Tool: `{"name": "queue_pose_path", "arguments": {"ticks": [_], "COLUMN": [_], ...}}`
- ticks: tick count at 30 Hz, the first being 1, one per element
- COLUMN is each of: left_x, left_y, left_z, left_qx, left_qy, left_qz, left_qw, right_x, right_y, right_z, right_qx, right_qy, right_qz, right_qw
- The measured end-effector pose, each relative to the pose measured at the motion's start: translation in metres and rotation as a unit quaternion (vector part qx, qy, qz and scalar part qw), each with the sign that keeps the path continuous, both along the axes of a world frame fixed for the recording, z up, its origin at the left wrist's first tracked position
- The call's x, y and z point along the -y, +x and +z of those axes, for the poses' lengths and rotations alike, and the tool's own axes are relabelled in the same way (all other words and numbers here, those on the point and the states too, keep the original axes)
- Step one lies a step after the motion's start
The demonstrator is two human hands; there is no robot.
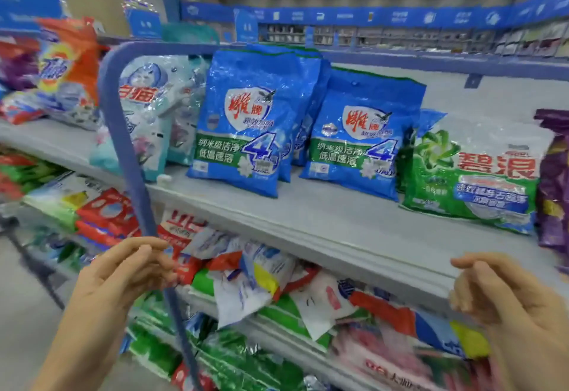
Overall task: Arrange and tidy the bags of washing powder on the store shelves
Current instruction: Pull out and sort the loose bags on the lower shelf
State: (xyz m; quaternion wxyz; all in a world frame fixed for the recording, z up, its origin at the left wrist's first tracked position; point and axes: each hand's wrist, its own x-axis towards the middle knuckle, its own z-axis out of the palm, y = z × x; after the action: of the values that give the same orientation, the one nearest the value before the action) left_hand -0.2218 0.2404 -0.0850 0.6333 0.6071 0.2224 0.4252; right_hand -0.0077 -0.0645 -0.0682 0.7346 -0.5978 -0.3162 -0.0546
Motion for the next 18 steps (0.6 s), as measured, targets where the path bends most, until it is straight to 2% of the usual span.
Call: {"name": "queue_pose_path", "arguments": {"ticks": [4,9,18], "left_x": [0.005,0.008,-0.038], "left_y": [-0.072,-0.143,-0.271], "left_z": [-0.032,-0.047,-0.066], "left_qx": [-0.025,-0.022,-0.005], "left_qy": [-0.025,-0.036,-0.054], "left_qz": [0.111,0.201,0.343], "left_qw": [0.993,0.979,0.938], "right_x": [-0.027,-0.070,-0.203], "right_y": [-0.025,-0.054,-0.126], "right_z": [-0.027,-0.043,-0.052], "right_qx": [-0.042,-0.078,-0.096], "right_qy": [-0.044,-0.097,-0.110], "right_qz": [0.061,0.135,0.272], "right_qw": [0.996,0.983,0.951]}}
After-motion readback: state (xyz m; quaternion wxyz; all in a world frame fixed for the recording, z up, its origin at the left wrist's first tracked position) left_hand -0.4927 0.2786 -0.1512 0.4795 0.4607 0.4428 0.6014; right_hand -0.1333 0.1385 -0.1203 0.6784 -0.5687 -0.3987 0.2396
